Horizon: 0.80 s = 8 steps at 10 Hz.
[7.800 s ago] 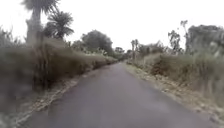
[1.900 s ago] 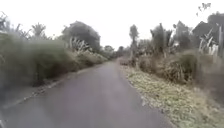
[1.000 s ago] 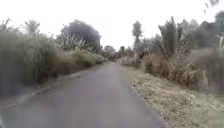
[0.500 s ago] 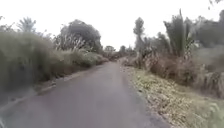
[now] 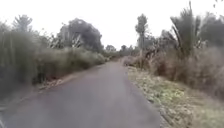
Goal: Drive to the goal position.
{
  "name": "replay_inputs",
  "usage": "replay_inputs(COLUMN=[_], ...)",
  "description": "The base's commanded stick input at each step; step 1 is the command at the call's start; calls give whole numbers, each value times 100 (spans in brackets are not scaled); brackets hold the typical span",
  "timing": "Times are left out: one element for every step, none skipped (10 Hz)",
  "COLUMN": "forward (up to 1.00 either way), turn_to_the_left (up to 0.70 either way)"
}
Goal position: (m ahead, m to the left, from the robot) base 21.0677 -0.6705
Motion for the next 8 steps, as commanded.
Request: replay_inputs(forward=[100, 100, 100, 100, 100, 100, 100, 100], turn_to_the_left=[0, 0, 0, 0, 0, 0, 0, 0])
